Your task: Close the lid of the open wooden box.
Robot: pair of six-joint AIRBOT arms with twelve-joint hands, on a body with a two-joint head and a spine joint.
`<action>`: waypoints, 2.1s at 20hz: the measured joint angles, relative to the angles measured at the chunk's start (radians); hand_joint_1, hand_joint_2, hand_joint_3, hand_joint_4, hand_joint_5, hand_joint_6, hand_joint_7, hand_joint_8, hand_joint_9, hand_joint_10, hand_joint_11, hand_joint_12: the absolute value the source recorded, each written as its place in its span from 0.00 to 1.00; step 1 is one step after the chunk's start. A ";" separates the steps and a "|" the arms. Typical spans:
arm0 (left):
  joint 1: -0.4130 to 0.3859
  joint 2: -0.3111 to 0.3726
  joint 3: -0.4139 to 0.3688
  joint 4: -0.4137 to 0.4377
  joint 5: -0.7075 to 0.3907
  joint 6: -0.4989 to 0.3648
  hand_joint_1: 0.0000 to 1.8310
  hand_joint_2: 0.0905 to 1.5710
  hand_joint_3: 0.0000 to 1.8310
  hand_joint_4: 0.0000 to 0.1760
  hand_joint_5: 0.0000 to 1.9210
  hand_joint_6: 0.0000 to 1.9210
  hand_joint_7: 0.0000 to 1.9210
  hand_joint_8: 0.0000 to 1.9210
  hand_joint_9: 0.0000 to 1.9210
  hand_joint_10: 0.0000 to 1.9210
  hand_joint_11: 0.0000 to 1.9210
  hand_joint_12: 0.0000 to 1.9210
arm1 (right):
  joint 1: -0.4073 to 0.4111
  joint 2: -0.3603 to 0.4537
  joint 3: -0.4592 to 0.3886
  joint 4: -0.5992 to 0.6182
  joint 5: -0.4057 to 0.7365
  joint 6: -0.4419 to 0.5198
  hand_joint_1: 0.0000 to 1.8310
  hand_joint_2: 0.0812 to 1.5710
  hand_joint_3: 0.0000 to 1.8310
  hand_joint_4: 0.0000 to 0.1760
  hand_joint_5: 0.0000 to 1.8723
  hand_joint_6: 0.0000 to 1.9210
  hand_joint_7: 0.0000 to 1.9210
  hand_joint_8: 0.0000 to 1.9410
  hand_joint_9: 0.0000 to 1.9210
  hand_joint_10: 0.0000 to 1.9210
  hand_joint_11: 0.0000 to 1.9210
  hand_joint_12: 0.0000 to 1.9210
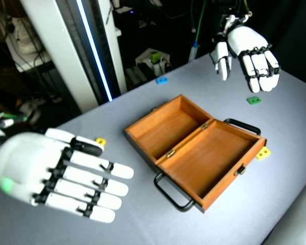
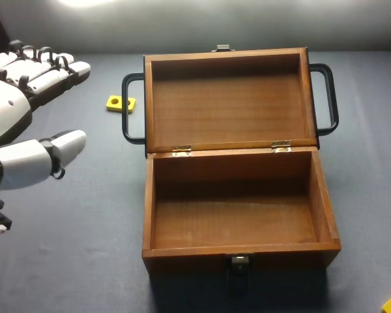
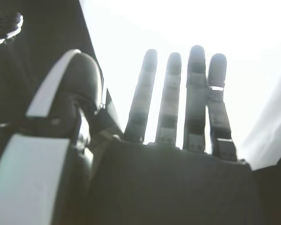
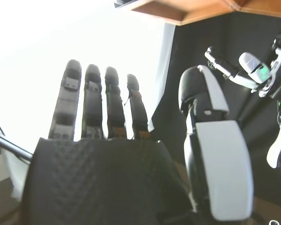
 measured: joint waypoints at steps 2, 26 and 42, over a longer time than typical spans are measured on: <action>-0.015 -0.017 0.020 0.005 0.047 0.000 0.00 0.83 0.00 0.00 0.06 0.00 0.04 0.00 0.04 0.00 0.04 0.06 | 0.005 -0.009 0.021 -0.010 -0.047 0.013 0.04 0.85 0.00 0.08 0.08 0.00 0.08 0.00 0.04 0.00 0.04 0.01; -0.272 -0.223 0.291 0.071 0.584 0.078 0.00 0.76 0.00 0.00 0.02 0.00 0.01 0.00 0.00 0.00 0.00 0.00 | 0.441 -0.261 0.351 -0.538 -0.677 0.186 0.00 0.80 0.00 0.00 0.06 0.00 0.05 0.00 0.03 0.00 0.05 0.01; -0.342 -0.264 0.319 0.132 0.719 0.106 0.01 0.90 0.00 0.00 0.00 0.00 0.01 0.00 0.01 0.00 0.01 0.00 | 0.465 -0.297 0.367 -0.646 -0.701 0.304 0.00 0.82 0.01 0.00 0.05 0.00 0.05 0.00 0.01 0.00 0.03 0.00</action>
